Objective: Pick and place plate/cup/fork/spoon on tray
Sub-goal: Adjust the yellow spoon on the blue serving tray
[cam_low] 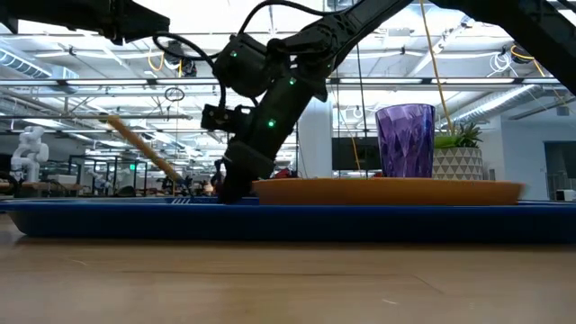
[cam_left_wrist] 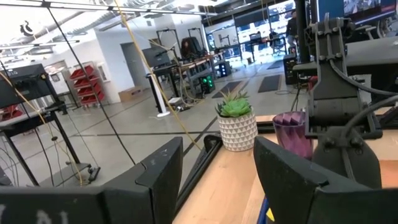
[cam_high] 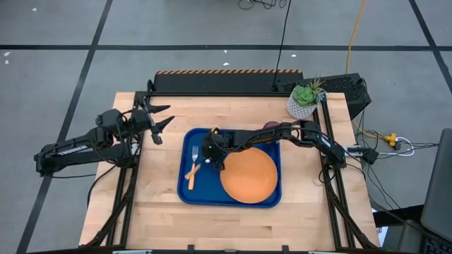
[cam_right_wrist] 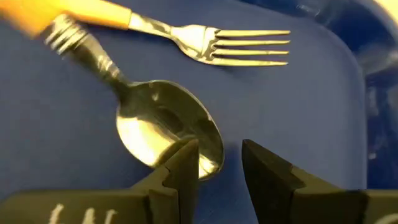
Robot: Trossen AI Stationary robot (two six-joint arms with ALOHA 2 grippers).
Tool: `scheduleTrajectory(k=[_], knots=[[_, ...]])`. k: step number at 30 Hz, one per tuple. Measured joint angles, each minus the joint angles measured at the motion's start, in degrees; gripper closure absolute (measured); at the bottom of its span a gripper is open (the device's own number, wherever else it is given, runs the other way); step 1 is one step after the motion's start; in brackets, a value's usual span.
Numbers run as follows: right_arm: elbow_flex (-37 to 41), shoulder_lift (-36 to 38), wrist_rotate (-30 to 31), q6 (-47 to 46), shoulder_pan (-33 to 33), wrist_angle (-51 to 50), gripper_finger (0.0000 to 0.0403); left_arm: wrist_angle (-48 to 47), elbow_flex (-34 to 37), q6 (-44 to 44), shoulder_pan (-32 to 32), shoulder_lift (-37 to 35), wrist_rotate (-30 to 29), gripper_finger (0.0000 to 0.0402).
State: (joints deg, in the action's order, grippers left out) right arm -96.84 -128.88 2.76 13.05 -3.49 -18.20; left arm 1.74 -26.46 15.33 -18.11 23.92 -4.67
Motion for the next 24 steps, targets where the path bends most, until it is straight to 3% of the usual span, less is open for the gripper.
scheduleTrajectory(k=[24], knots=[[0.0, 0.0, 3.6, 4.5, -1.6, 4.2, 0.0289, 0.0, 0.0, 0.5, 0.0, 0.0, 0.0, 0.0202]])
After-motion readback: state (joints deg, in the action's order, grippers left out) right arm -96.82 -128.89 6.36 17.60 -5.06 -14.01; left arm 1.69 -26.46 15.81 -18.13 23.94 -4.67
